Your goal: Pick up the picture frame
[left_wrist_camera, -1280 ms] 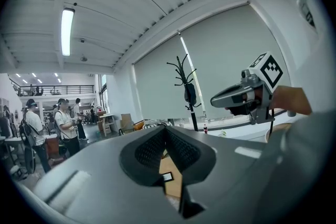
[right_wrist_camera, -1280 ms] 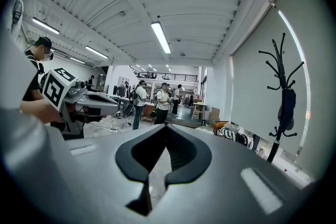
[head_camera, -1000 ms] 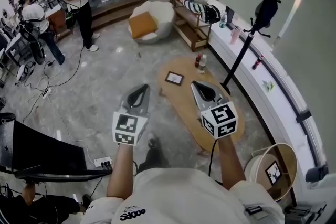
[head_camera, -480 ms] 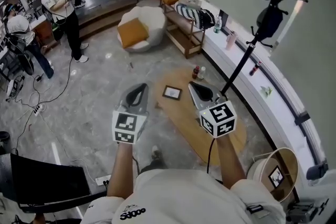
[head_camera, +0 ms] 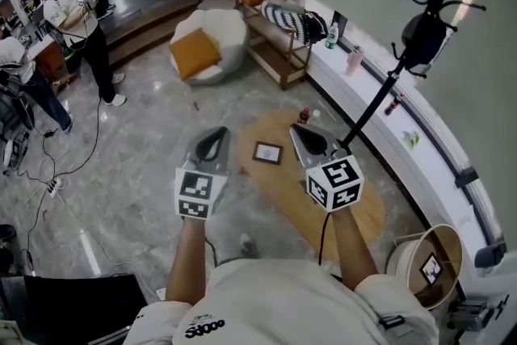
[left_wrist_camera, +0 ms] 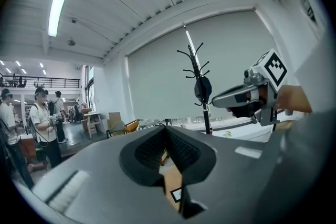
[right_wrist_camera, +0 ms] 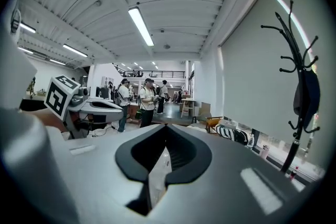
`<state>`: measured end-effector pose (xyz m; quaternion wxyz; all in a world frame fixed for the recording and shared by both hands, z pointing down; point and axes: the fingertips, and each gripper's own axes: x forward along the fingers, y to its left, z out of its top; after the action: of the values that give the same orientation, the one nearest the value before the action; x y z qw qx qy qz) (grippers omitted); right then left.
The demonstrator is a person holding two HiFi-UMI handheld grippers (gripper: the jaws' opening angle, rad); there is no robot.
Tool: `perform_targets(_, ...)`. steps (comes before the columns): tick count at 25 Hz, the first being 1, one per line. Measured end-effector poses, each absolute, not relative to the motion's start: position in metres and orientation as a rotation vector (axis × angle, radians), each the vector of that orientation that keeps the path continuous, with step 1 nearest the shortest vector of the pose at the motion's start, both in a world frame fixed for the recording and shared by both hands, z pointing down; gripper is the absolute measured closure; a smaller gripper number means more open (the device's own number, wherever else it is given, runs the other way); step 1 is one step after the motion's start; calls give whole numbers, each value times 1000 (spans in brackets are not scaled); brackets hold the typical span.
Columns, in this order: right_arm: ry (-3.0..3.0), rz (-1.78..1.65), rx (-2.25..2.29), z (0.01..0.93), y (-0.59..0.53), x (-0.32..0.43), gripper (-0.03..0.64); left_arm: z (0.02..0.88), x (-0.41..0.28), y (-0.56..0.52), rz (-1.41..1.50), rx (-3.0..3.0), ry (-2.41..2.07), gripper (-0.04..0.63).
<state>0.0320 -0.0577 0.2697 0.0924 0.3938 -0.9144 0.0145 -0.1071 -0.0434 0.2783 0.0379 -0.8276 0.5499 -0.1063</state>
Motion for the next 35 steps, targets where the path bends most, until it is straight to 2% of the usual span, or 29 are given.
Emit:
perform_targets(15, -2662, 163, 1317, 298, -134, -15, 612, 323, -149, -128, -423, -2682, 1561, 586)
perform_targets(35, -2253, 331, 1408, 426, -249, 45, 614, 447, -113, -244, -699, -2846, 1522, 586)
